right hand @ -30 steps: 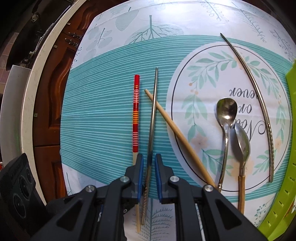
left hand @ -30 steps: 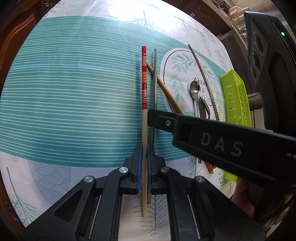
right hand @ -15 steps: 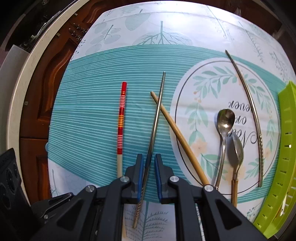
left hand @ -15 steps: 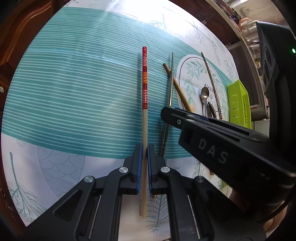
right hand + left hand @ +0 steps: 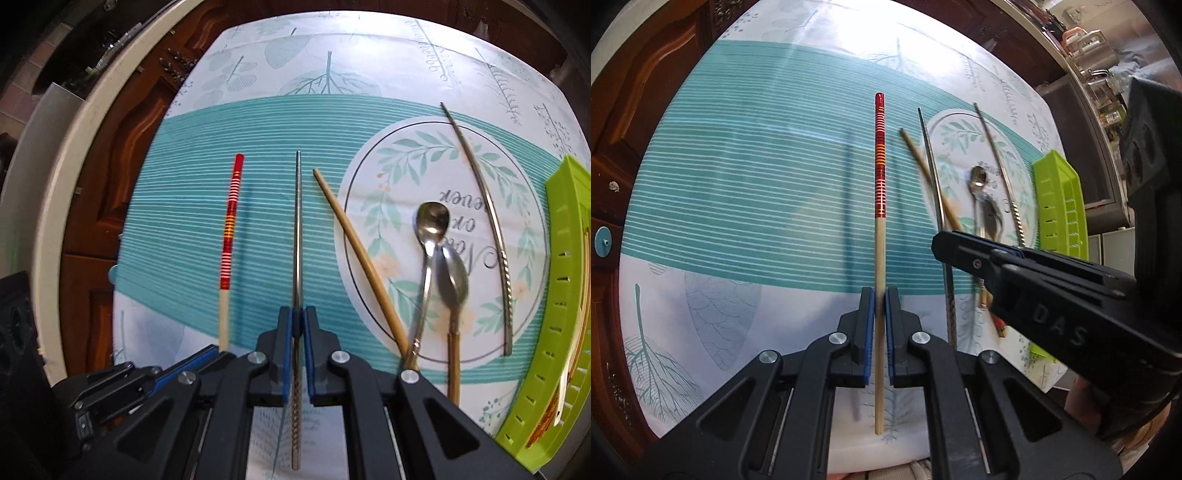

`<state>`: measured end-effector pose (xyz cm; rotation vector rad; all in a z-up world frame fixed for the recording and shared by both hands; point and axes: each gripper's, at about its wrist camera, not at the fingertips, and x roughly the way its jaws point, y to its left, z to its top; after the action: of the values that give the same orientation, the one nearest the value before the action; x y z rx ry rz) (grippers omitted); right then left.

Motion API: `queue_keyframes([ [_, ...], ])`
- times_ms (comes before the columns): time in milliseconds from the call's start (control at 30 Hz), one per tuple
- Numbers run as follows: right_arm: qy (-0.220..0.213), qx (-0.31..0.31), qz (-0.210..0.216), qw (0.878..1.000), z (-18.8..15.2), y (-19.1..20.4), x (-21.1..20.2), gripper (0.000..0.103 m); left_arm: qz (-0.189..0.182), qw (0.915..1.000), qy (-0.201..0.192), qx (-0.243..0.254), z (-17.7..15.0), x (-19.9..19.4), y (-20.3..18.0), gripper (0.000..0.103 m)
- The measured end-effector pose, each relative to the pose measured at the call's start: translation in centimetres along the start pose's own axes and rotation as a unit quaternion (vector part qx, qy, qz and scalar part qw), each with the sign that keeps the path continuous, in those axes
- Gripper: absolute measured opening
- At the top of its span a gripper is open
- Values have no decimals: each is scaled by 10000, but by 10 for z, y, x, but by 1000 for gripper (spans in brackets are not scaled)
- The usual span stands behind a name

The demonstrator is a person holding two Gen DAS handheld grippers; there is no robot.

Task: Organize utensils
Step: 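Carry both chopsticks into the green tray and open both tools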

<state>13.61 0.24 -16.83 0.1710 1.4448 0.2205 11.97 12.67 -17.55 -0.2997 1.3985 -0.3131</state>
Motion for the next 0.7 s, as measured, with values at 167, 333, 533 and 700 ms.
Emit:
queue_keyframes([
  [167,-268,48,248,9993,-15,-25,-42,5,-136,9995,-63,279,-7,-15,-44,4],
  [333,-600,221,241,9977,-30,-73,-83,5,-320,9970,-143,693,-11,-27,-111,3],
  [533,-907,637,-97,9938,-52,-162,-120,6,-533,9921,-77,1133,-13,-14,-202,3],
  [700,-917,911,-343,9910,-67,-219,-122,6,-599,9890,78,1349,-15,18,-264,3],
])
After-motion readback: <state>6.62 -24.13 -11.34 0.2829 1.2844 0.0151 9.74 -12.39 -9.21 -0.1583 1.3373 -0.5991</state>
